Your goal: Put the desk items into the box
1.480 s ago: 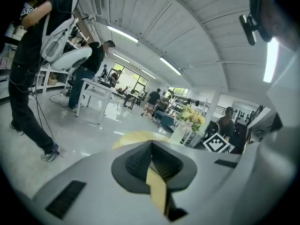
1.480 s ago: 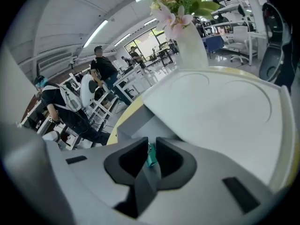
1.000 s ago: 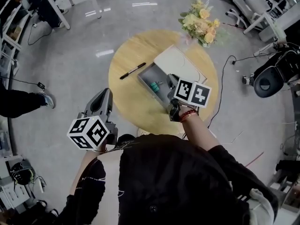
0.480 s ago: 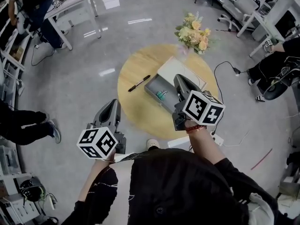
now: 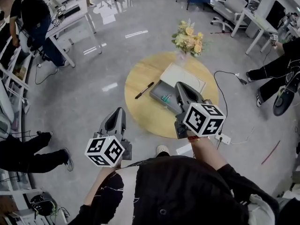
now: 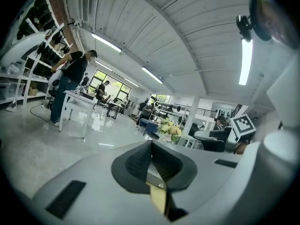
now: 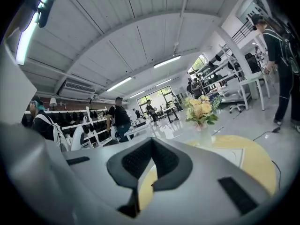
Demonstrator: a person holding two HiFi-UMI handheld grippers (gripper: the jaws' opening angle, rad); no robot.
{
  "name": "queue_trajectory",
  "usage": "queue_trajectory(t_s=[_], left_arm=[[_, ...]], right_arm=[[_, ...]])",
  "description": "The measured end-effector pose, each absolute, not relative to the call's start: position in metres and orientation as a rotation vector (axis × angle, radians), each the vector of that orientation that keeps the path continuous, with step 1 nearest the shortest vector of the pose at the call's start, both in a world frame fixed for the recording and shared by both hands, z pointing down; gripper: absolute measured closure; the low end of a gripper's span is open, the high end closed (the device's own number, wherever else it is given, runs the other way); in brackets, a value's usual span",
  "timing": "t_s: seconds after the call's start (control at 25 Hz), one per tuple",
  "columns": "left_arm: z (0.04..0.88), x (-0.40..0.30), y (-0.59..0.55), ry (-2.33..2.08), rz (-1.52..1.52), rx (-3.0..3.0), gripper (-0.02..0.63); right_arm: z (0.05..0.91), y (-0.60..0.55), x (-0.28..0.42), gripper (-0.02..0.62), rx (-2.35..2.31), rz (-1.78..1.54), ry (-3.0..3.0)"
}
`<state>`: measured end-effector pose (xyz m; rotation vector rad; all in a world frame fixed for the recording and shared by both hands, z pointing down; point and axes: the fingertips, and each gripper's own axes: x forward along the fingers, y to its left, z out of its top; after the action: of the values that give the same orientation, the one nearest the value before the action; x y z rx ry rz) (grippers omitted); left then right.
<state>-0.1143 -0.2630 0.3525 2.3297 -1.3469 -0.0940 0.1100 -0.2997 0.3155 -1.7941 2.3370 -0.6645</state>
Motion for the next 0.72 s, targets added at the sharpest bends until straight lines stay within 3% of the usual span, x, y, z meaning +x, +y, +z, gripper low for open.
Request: queue_trajectory(t_s=[0.72], left_arm=[[0.364,-0.157,-0.175,-1.301,-0.082,2.32,0.597]], right_arm=[[0.358,-0.209,0.065,0.591,-1.897,-0.764,2.375]])
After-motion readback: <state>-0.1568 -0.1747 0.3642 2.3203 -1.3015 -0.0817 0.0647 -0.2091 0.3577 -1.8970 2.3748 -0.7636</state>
